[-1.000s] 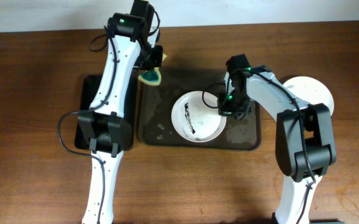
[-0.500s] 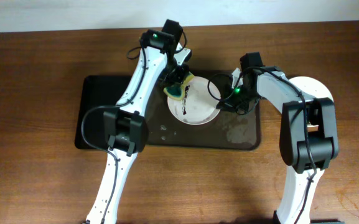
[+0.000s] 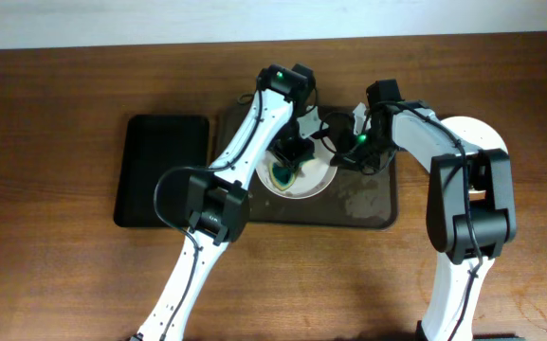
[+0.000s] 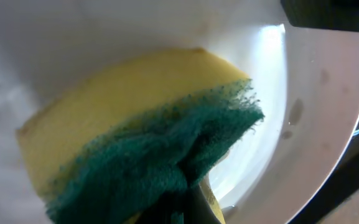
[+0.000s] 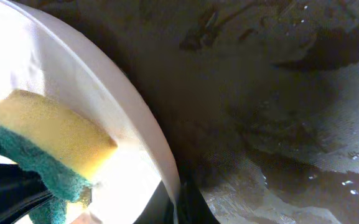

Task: Clean dirty plates on tray and stack at the side
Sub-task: 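Scrub the last plate with the sponge in the left gripper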

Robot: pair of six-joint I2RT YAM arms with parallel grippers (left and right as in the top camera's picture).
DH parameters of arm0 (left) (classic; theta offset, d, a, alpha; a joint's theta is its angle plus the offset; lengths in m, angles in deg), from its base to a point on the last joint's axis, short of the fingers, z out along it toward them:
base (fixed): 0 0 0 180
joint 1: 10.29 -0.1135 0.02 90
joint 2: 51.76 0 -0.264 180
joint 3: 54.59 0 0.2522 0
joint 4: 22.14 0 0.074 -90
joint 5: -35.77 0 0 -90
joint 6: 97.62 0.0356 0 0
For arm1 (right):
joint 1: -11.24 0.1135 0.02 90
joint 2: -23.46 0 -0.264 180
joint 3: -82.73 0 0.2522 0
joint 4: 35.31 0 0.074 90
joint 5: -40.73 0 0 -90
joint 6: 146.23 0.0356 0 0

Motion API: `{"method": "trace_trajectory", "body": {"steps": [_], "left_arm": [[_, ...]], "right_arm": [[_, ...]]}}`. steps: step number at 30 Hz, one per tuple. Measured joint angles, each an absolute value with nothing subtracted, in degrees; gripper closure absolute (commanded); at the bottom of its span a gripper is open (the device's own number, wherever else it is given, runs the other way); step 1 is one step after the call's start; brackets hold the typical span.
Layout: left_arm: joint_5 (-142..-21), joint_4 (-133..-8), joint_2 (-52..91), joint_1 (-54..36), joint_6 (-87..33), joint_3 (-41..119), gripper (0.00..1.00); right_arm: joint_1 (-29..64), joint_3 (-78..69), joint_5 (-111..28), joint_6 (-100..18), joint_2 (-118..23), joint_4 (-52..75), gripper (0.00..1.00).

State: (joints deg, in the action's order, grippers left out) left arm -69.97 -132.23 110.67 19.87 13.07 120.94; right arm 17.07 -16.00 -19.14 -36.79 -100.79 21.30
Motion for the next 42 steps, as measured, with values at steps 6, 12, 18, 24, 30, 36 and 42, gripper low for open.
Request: {"method": "trace_trajectory", "body": {"steps": [6, 12, 18, 24, 30, 36, 42], "left_arm": [[-72.1, -119.5, 110.8, 13.6, -22.0, 120.7, 1.0], [-72.3, -113.1, 110.9, 11.0, -37.4, 120.8, 1.0], [-92.9, -129.1, 113.1, 9.5, 4.0, 121.4, 1.0], [-101.9, -132.3, 113.2, 10.9, 16.6, 121.4, 1.0], [-79.3, -123.5, 112.7, 12.6, -13.9, 121.9, 1.0], [-54.2, -117.8, 111.0, 16.6, -33.3, 122.6, 1.0], [-42.8, -120.7, 113.3, 17.7, -35.6, 130.3, 1.0]], "right_arm": [[17.1, -16.2, -19.3, -34.0, -100.9, 20.1, 0.96], [17.2, -16.6, -19.2, -32.8, -101.3, 19.3, 0.96], [17.2, -16.6, -19.2, -34.2, -101.3, 20.4, 0.96], [17.2, -16.6, -19.2, -34.2, -101.3, 20.4, 0.96], [17.2, -16.6, -19.0, -33.9, -101.3, 20.1, 0.96], [17.4, -16.6, -18.9, -33.4, -101.3, 19.3, 0.96], [17.4, -16.6, -18.9, -33.3, -101.4, 19.4, 0.96]]}}
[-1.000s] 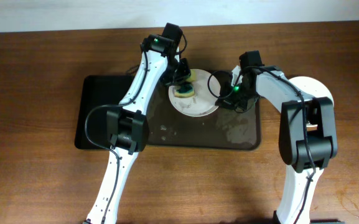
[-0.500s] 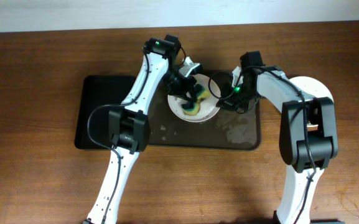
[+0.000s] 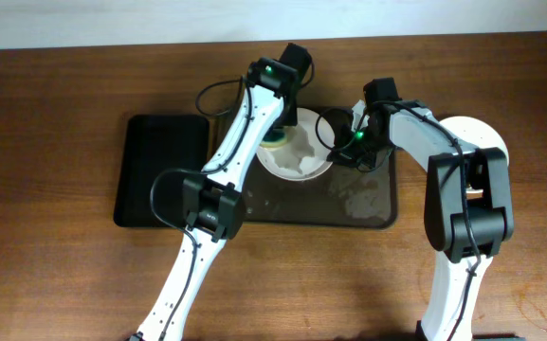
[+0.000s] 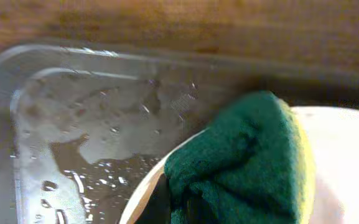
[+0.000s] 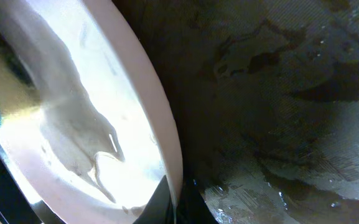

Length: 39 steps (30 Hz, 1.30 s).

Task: Clean dirty plates on tray and stack at the side
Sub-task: 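Scrub the last plate with the sponge in the left gripper, then lift the last plate with the right gripper and stack it on the pile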

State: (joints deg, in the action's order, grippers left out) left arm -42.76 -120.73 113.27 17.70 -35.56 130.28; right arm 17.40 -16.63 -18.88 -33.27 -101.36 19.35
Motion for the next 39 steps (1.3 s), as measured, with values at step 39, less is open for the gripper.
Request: {"method": "trace_trajectory", "body": {"steps": [39], "left_arm": [[-48.5, -131.2, 109.2, 9.5, -28.2, 138.1, 1.0]], "right_arm": [[43.8, -15.3, -110.3, -12.3, -63.5, 49.6, 0.96]]}}
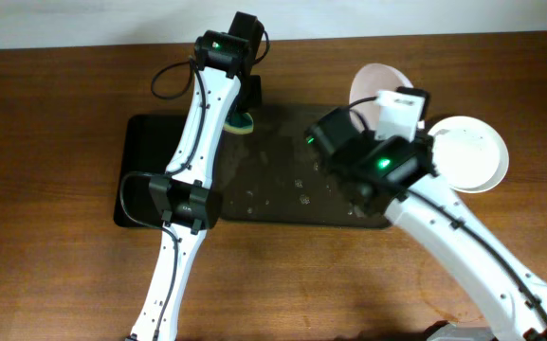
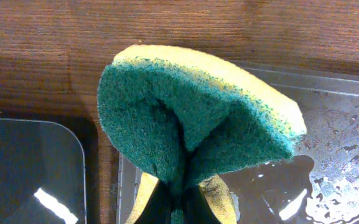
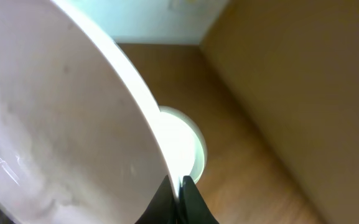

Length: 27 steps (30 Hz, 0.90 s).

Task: Clean dirty plates on tray and stack at the side
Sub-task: 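Lift the last plate with the right gripper and stack it on the pile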

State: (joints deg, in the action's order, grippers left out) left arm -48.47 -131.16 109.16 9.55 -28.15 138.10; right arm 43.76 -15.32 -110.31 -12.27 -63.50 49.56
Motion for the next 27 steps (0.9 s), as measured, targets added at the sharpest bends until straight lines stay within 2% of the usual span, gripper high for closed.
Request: {"method": "trace_trajectory", "body": {"steps": [1, 2, 5, 8, 9, 11, 13, 18, 19, 21, 24, 27], "left_arm": [[-48.5, -131.2, 109.2, 9.5, -28.1, 138.1, 1.0], [-48.5, -131.3, 109.2, 9.5, -28.1, 138.1, 1.0], [-48.4, -131.1, 109.2, 9.5, -28.1, 138.1, 1.0], [-48.5, -131.0, 109.2, 9.5, -28.1, 137.9, 1.0], [-48.5, -131.0, 109.2, 9.5, -28.1, 137.9, 1.0], [-48.5, -131.0, 109.2, 9.5, -28.1, 137.9, 1.0], [-48.5, -131.0, 109.2, 9.5, -28.1, 137.9, 1.0], [-48.5, -131.0, 109.2, 9.5, -28.1, 137.8, 1.0], [-48.5, -131.0, 109.2, 9.5, -28.1, 137.8, 1.0], [-48.5, -131.0, 109.2, 9.5, -28.1, 137.8, 1.0], [-48.5, -131.3, 109.0, 9.2, -28.1, 137.8, 1.0], [-48.9, -132.5, 104.8, 6.2, -27.6, 137.2, 1.0]], "right_arm": [[40.0, -15.3, -104.3, -12.1, -64.0, 49.4, 0.96], [32.1, -15.3, -91.3, -16.6, -66.4, 46.5, 0.96], [20.2, -15.1, -62.1, -31.1, -69.2, 38.9, 0.96], [9.7, -15.1, -48.0, -37.0, -69.3, 37.9, 0.96], [3.1, -15.1, -44.1, -38.4, -69.3, 37.6, 0.96], [-4.1, -15.1, -41.3, -38.9, -69.3, 35.7, 0.96], [-15.2, -15.1, -40.8, -38.9, -70.6, 33.3, 0.96], [-24.0, -15.1, -40.9, -38.0, -83.2, 29.0, 0.96], [-24.3, -15.1, -41.3, -38.0, -85.8, 28.7, 0.78], [-24.2, -15.1, -41.5, -37.9, -89.6, 27.0, 0.59], [-24.2, -15.2, -37.2, -38.8, -90.2, 25.9, 0.49], [-24.0, -20.1, -30.4, -40.1, -89.7, 32.7, 0.48]]}}
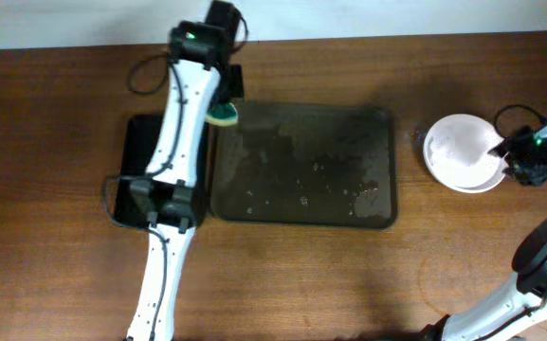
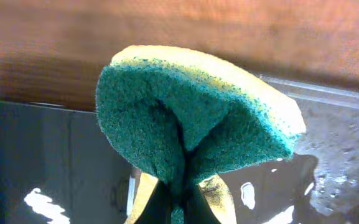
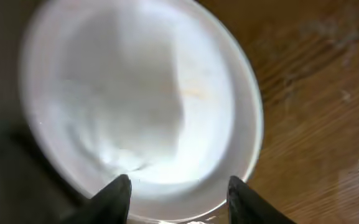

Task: Clean dirty plates on tray and stack at the side

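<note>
A white plate (image 1: 461, 152) lies to the right of the tray; in the right wrist view the plate (image 3: 142, 99) fills the frame, smeared with wet streaks. My right gripper (image 1: 512, 156) stands open at its right edge, the fingers (image 3: 114, 196) spread over the rim with nothing between them. My left gripper (image 1: 224, 106) is shut on a yellow and green sponge (image 1: 222, 116) over the tray's far left corner. The folded sponge (image 2: 191, 118) hangs pinched between the fingers, green side towards the camera. The dark wet tray (image 1: 301, 166) holds no plate.
A black mat (image 1: 140, 170) lies left of the tray, its edge (image 2: 36, 162) showing under the sponge. Water drops and smears cover the tray floor (image 2: 335, 162). Brown table runs all round, with a white wall strip at the far edge.
My right gripper held the plate tilted in the air behind the tray's right end; now the plate lies flat at the right and the gripper is open. The sponge has shifted slightly left.
First the sponge was pressed in the plate on the tray while my right gripper held the plate's rim. Then the sponge sat at the plate's far left rim. Later the plate was up in the air and the sponge aside. Now the plate rests at the right, let go.
</note>
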Robot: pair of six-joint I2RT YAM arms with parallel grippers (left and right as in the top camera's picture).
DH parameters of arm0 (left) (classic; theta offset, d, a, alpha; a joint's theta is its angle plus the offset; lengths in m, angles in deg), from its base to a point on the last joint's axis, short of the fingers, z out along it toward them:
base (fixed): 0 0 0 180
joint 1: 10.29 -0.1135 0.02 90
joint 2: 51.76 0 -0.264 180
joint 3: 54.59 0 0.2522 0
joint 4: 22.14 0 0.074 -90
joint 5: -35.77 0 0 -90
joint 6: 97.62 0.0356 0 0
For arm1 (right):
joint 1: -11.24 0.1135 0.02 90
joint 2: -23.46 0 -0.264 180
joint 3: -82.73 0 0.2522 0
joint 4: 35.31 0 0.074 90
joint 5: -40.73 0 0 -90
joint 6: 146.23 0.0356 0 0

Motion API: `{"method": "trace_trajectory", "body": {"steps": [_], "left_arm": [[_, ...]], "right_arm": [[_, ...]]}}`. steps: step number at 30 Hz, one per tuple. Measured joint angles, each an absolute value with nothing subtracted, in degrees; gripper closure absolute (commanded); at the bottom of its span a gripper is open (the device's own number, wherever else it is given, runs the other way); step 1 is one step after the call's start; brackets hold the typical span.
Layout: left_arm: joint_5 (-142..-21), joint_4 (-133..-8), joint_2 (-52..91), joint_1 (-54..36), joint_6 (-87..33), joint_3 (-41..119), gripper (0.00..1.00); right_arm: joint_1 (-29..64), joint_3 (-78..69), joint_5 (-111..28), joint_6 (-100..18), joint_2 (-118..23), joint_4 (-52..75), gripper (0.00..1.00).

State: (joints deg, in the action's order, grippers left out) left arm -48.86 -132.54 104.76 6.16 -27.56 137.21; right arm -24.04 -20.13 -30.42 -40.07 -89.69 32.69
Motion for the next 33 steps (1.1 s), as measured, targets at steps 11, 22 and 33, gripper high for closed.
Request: {"method": "trace_trajectory", "body": {"steps": [11, 22, 33], "left_arm": [[-46.7, -132.9, 70.6, 1.5, -19.0, 103.1, 1.0], [-45.8, -98.1, 70.0, -4.5, -19.4, 54.0, 0.22], [-53.1, -116.3, 66.1, -4.5, -19.4, 92.8, 0.0]], "right_arm": [[-8.2, -26.9, -28.2, -48.6, -77.2, 46.0, 0.08], [4.9, -26.9, -37.5, -49.6, -77.3, 45.6, 0.0], [4.9, -26.9, -38.3, -49.8, -57.9, 55.2, 0.01]]}}
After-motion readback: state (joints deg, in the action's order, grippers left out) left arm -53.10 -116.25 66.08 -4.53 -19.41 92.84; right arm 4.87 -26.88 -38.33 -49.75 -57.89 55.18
